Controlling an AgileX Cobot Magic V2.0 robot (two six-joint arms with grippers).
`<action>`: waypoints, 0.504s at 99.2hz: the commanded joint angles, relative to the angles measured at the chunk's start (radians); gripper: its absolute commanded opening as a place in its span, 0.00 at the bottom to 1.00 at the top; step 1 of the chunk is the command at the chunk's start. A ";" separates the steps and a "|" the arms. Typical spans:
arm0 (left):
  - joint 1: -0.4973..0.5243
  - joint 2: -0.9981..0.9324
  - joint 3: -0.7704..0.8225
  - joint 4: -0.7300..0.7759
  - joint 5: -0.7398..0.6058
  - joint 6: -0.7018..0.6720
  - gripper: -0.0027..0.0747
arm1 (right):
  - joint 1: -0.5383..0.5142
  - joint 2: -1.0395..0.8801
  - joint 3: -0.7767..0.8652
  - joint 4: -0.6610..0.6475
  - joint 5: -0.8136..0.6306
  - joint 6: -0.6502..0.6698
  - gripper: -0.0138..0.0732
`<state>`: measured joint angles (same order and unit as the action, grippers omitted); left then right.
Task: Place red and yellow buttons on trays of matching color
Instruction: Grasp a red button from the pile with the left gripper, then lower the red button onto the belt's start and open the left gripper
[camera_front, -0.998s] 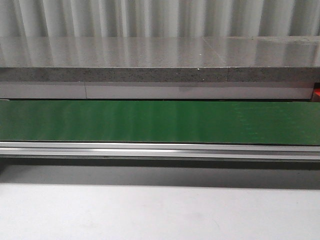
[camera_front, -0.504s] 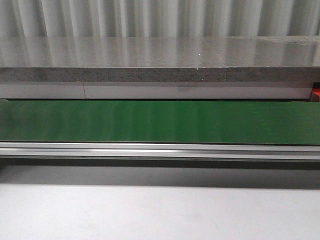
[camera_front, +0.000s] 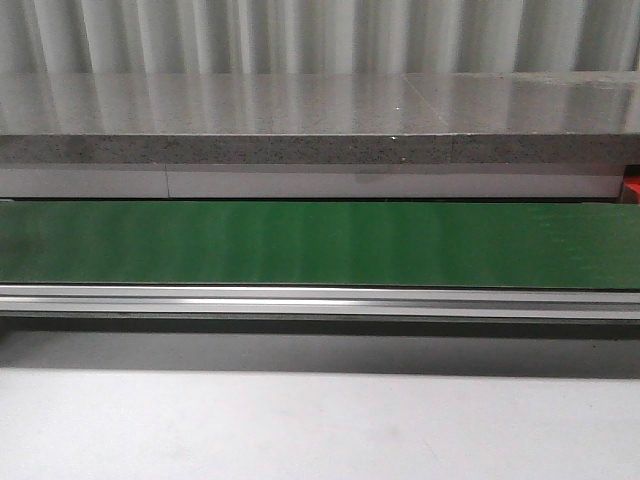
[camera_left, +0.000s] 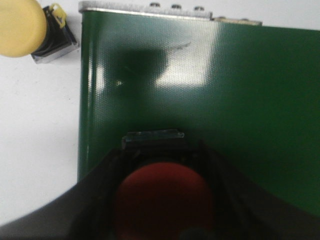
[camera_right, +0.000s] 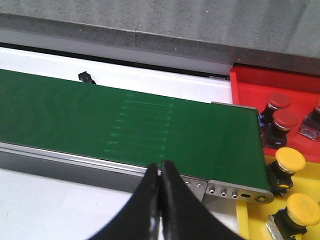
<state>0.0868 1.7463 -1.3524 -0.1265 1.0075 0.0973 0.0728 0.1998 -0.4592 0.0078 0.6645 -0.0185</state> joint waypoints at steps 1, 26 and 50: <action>-0.006 -0.036 -0.028 0.000 -0.011 0.000 0.29 | 0.000 0.011 -0.026 -0.008 -0.083 -0.006 0.08; -0.006 -0.036 -0.096 -0.025 -0.001 0.000 0.78 | 0.000 0.011 -0.026 -0.008 -0.083 -0.006 0.08; -0.004 -0.038 -0.260 -0.035 0.002 0.000 0.76 | 0.000 0.011 -0.026 -0.008 -0.083 -0.006 0.08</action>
<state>0.0860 1.7562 -1.5273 -0.1546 1.0282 0.0973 0.0728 0.1998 -0.4592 0.0078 0.6607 -0.0185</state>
